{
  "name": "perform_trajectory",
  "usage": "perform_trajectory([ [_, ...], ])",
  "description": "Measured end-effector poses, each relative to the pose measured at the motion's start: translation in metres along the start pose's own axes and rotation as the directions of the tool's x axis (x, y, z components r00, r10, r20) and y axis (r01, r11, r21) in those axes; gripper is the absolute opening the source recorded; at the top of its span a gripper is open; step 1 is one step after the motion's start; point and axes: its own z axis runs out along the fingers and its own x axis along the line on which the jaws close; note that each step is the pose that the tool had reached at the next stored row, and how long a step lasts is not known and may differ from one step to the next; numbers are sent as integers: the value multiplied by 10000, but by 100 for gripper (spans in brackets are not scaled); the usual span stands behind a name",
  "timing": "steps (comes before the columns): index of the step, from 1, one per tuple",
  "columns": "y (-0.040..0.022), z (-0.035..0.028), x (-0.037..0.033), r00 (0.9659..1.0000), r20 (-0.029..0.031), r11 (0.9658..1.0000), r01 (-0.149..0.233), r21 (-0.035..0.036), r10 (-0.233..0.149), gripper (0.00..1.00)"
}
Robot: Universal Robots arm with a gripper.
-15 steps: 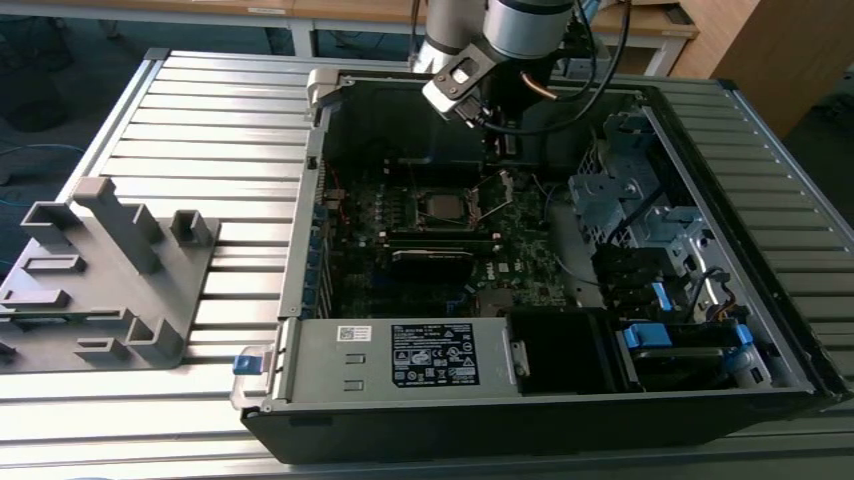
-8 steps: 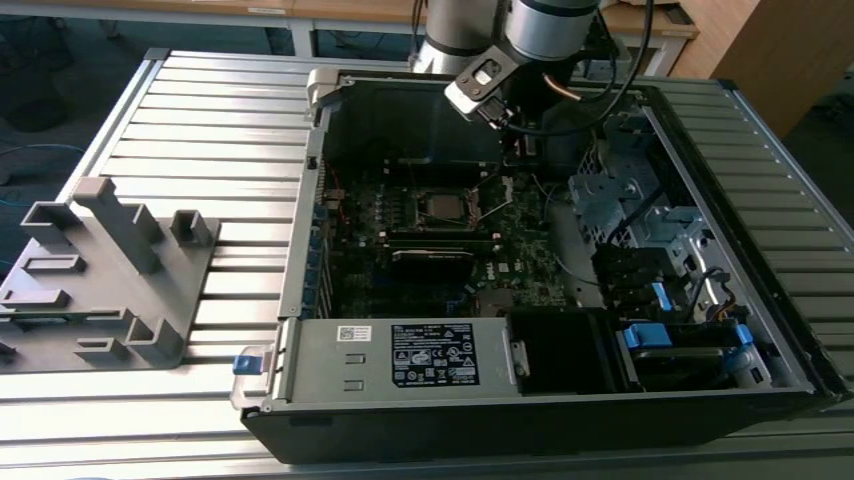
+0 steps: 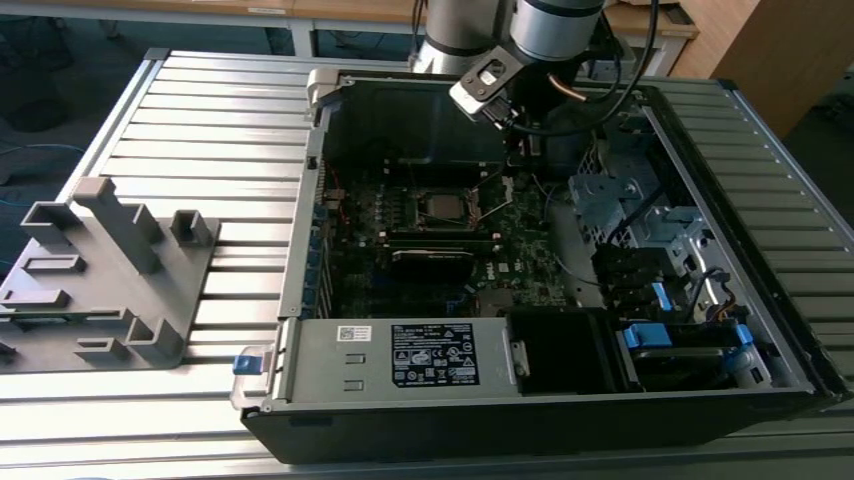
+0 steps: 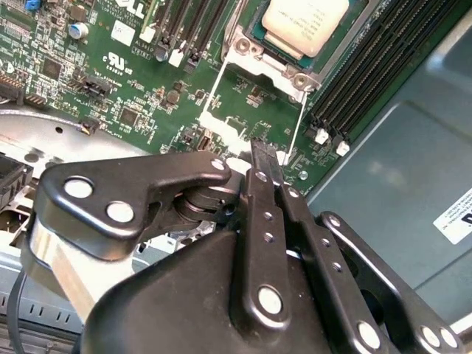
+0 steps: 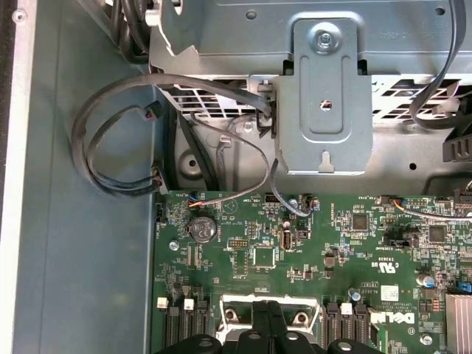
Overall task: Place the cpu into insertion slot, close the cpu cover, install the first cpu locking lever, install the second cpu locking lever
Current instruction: 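Close the cpu cover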
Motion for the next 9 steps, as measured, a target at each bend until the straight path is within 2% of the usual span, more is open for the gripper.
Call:
perform_trajectory([
  [9, 18, 1, 0, 10000, 0, 10000, 0, 0, 0, 11],
])
